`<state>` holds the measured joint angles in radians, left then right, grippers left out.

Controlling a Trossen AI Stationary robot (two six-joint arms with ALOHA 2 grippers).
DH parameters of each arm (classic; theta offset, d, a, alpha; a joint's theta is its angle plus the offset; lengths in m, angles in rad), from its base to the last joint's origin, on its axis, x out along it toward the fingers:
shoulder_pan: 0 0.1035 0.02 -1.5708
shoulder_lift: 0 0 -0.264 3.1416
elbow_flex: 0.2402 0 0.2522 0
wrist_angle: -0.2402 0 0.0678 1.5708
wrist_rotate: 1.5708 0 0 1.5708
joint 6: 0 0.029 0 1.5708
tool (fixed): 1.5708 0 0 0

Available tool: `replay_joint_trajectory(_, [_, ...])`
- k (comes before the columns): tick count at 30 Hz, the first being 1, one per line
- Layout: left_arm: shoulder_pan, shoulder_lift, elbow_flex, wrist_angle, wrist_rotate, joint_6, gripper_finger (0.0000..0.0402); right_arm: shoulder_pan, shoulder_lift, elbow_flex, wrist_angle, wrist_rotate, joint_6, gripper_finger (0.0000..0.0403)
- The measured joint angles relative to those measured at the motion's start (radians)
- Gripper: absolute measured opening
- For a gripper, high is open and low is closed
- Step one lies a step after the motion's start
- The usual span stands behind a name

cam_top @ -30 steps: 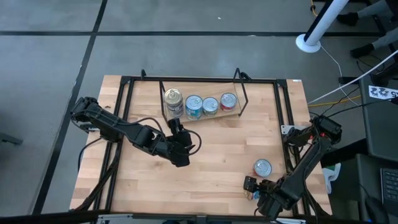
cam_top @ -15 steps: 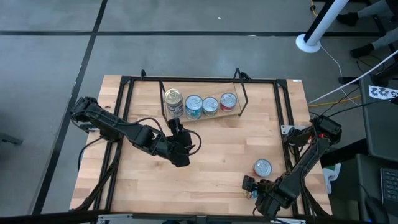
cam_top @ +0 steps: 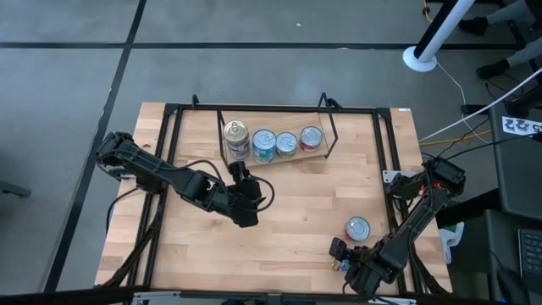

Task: Stack canned seafood by type on shelf
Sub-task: Stack the blue pink tuna can on top of the other blue tuna cans on the shelf

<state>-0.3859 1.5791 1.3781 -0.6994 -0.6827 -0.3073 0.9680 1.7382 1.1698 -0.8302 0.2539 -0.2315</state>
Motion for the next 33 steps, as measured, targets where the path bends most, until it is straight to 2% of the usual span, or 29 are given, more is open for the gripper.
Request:
replay_joint_trajectory(6, [0.000,0.000,0.000,0.000,0.000,-0.014,0.0272,-0.012,0.000,0.000,-0.010,0.050,0.065,0.0264])
replay_joint_trajectory(14, [0.000,0.000,0.000,0.000,0.000,-0.011,0.0272,-0.084,-0.002,0.002,-0.006,0.051,0.206,0.0184])
replay_joint_trajectory(20, [0.000,0.000,0.000,0.000,0.000,-0.004,0.0272,-0.160,-0.002,0.002,-0.002,0.060,0.208,0.0188])
replay_joint_trajectory(25, [-0.006,-0.001,0.018,-0.002,0.006,0.008,0.0272,-0.256,0.001,0.014,-0.007,0.141,0.201,0.0212])
replay_joint_trajectory(29, [-0.021,-0.025,0.049,-0.011,0.016,0.060,0.0272,-0.352,0.001,0.053,-0.001,0.216,0.187,0.0198])
replay_joint_trajectory(33, [-0.028,-0.062,0.077,-0.059,0.017,0.068,0.0272,-0.440,0.001,0.119,0.046,0.353,0.077,0.0187])
